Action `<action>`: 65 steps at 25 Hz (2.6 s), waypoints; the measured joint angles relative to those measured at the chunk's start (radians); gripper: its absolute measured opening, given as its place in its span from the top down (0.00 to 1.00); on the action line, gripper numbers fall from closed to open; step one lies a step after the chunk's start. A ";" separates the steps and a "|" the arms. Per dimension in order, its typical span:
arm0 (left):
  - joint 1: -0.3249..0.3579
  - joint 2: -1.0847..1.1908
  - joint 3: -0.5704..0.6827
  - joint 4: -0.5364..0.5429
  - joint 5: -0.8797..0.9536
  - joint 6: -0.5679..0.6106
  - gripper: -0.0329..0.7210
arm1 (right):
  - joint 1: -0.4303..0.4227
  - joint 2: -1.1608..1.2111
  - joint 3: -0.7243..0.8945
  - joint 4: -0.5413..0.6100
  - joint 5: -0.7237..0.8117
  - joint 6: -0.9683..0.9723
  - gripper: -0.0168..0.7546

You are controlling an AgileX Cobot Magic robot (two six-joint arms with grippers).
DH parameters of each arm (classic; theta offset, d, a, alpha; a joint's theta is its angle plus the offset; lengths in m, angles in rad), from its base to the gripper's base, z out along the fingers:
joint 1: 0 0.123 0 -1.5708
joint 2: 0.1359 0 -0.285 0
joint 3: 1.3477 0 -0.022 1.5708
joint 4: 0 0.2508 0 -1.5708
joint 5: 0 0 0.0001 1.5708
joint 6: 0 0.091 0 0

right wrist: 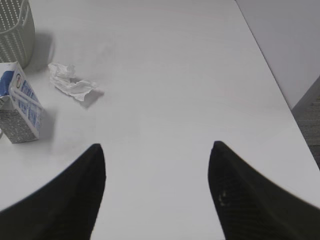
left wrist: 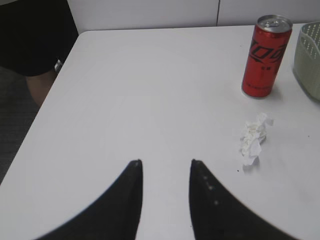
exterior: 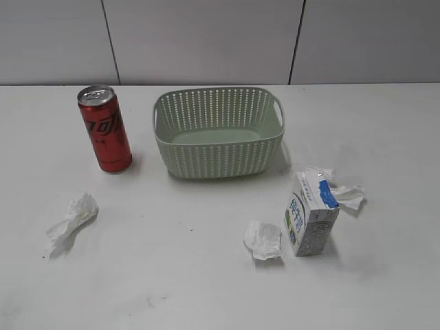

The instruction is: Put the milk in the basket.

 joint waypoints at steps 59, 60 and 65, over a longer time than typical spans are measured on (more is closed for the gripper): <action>0.000 0.000 0.000 0.000 0.000 0.000 0.64 | 0.551 1.523 -0.733 0.023 0.012 0.243 0.19; 0.000 0.000 0.000 0.000 0.000 0.000 0.64 | 0.552 1.547 -0.734 0.030 0.013 0.251 0.19; 0.000 0.000 0.000 0.000 0.000 0.000 0.64 | 0.552 1.654 -0.734 0.056 0.014 0.272 0.19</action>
